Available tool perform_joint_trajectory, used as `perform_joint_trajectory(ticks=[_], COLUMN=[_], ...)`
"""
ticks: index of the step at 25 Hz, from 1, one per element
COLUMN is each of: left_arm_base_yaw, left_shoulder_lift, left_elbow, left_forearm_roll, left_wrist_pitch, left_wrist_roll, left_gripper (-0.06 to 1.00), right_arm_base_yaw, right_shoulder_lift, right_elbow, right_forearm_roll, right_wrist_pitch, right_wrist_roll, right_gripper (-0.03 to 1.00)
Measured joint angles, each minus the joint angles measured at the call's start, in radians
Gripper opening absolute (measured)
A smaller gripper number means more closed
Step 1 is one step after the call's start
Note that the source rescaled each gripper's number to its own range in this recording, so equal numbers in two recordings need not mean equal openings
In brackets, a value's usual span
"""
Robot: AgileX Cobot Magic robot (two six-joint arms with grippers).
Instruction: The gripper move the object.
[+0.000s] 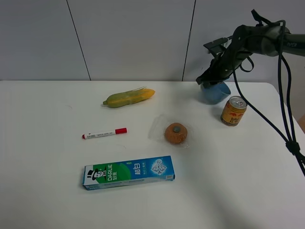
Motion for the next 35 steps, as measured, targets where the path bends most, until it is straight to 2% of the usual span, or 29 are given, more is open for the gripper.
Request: perform_joint_trajectory(ticks=[11, 14, 16, 18, 27, 30, 35], left_arm_base_yaw=[0.000, 0.000, 0.000, 0.000, 0.000, 0.000, 0.000], left_shoulder_lift=[0.000, 0.000, 0.000, 0.000, 0.000, 0.000, 0.000], left_elbow=[0.000, 0.000, 0.000, 0.000, 0.000, 0.000, 0.000], left_forearm_roll=[0.000, 0.000, 0.000, 0.000, 0.000, 0.000, 0.000], left_wrist_pitch=[0.000, 0.000, 0.000, 0.000, 0.000, 0.000, 0.000], left_wrist_roll=[0.000, 0.000, 0.000, 0.000, 0.006, 0.000, 0.000], left_gripper=[1.00, 1.00, 1.00, 1.00, 1.00, 1.00, 1.00], right_arm_base_yaw=[0.000, 0.000, 0.000, 0.000, 0.000, 0.000, 0.000], right_shoulder_lift=[0.000, -0.001, -0.017, -0.052, -0.415, -0.553, -0.761], right_elbow=[-0.001, -0.001, -0.001, -0.001, -0.001, -0.001, -0.001], right_forearm_roll=[0.000, 0.000, 0.000, -0.001, -0.020, -0.018, 0.004], right_wrist_pitch=[-0.026, -0.025, -0.032, -0.060, -0.279, -0.310, -0.335], right_wrist_roll=[0.001, 0.021, 0.043, 0.054, 0.060, 0.064, 0.067], right_gripper=[0.37, 0.51, 0.66, 0.77, 0.87, 0.94, 0.96])
